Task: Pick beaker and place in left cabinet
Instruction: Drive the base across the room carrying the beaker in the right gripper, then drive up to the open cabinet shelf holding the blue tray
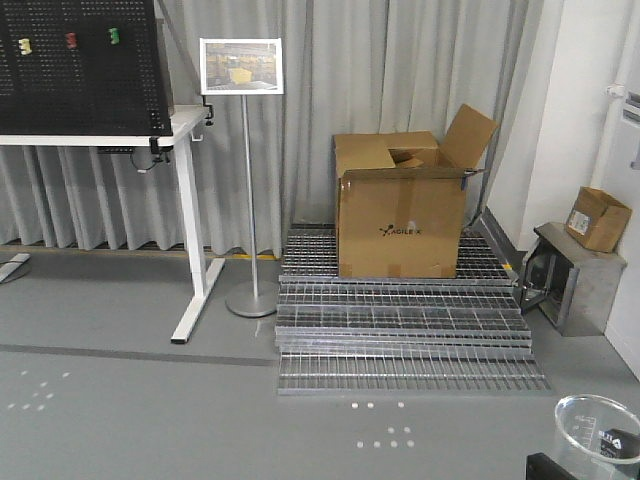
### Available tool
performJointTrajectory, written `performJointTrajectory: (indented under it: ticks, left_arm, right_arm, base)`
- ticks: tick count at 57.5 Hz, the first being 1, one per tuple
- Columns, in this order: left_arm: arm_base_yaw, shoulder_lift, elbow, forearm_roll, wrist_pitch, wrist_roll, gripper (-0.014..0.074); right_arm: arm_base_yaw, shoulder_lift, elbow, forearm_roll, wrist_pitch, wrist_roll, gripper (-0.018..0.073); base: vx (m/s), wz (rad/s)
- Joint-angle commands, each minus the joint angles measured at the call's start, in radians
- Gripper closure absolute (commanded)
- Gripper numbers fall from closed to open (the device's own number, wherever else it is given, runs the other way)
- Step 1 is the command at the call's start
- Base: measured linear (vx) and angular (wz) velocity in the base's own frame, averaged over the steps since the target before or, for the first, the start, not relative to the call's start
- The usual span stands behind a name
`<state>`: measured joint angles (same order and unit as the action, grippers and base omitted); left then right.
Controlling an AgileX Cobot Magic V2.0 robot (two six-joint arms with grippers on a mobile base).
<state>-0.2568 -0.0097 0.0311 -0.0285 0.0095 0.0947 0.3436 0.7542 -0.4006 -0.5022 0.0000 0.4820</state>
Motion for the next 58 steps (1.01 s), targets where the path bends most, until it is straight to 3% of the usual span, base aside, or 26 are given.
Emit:
performJointTrajectory:
  ticks: [1, 26, 58]
  left_arm:
    - [-0.004, -0.019, 0.016, -0.008, -0.085, -0.003, 0.0595]
    - [-0.004, -0.019, 0.016, -0.008, -0.085, -0.003, 0.0595]
    - [-0.004, -0.019, 0.016, -0.008, -0.085, -0.003, 0.0595]
  right_arm:
    - [-0.003, -0.008, -0.031, 0.001, -0.074, -0.005, 0.0565]
    - [-0.003, -0.008, -0.031, 0.001, -0.073, -0.005, 0.0565]
    - [-0.003, -0.008, -0.031, 0.001, -0.073, -0.005, 0.0565]
  base:
    - [0.65, -0.08]
    - [0.63, -0.25]
    - [0.54, -0.54]
